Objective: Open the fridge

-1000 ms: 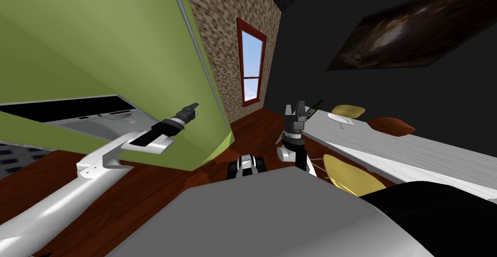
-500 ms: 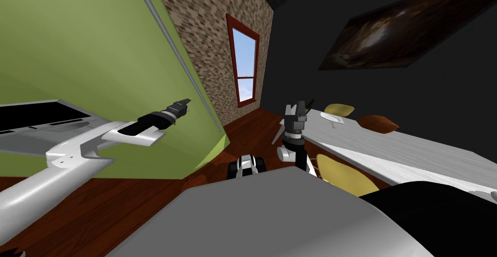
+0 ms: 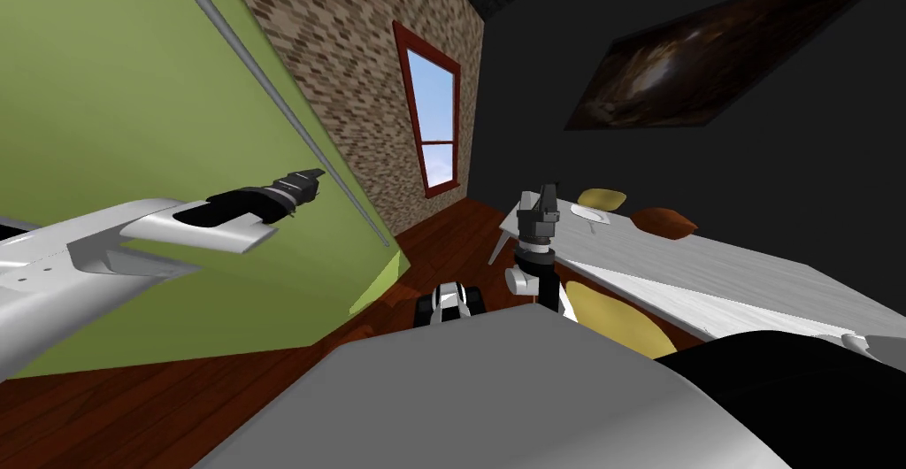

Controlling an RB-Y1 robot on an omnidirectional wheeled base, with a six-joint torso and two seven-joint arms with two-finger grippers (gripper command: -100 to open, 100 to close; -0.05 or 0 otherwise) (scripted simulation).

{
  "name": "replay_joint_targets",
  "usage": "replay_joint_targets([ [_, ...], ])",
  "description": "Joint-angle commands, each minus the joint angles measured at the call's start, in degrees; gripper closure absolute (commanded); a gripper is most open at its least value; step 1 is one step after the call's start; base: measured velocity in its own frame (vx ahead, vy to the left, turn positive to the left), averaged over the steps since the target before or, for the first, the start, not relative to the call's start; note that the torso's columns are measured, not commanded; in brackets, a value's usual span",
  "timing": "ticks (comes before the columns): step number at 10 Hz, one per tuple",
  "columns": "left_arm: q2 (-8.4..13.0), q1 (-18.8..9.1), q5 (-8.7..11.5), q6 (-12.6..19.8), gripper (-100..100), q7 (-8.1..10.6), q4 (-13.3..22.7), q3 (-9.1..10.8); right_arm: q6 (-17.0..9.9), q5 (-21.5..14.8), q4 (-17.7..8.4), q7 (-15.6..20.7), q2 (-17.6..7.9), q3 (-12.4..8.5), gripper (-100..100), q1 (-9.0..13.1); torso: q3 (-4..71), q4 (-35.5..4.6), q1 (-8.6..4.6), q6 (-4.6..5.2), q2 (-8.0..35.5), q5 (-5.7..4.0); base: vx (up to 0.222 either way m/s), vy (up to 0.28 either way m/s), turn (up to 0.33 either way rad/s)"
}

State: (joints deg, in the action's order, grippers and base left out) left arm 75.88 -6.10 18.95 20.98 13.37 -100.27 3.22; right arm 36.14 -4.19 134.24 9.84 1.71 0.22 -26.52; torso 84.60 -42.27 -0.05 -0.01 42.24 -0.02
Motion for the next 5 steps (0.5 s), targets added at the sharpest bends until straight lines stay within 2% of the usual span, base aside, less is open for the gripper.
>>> replay_joint_targets([
  [1, 1.93, -2.80, 0.53, 2.74, -100, 0.48, 1.91, -0.82, 0.00, 0.00, 0.00, 0.00, -0.01, -0.01, 0, 0.00, -0.06, -0.02, 0.24, -0.01, 0.09, 0.08, 0.024, -0.063, -0.057],
  [2, 3.05, -3.60, 0.83, 3.88, -100, 0.78, 2.73, -0.80, 0.00, 0.00, 0.00, 0.00, -0.01, -0.01, 0, 0.01, -0.11, -0.05, 0.30, 0.00, 0.18, 0.11, 0.040, -0.074, -0.084],
  [3, 3.05, -3.60, 0.83, 3.88, -100, 0.78, 2.73, -0.80, 0.00, 0.00, 0.00, 0.00, -0.01, -0.01, 0, 0.00, -0.08, -0.04, 0.16, 0.00, 0.11, 0.07, 0.033, -0.053, -0.018],
  [5, 5.66, -5.38, 1.54, 6.44, -100, 1.49, 4.57, -0.78, 0.00, 0.00, 0.00, 0.00, -0.01, -0.01, 0, 0.00, -0.03, -0.01, 0.07, 0.01, 0.05, 0.03, 0.043, -0.074, -0.068],
])
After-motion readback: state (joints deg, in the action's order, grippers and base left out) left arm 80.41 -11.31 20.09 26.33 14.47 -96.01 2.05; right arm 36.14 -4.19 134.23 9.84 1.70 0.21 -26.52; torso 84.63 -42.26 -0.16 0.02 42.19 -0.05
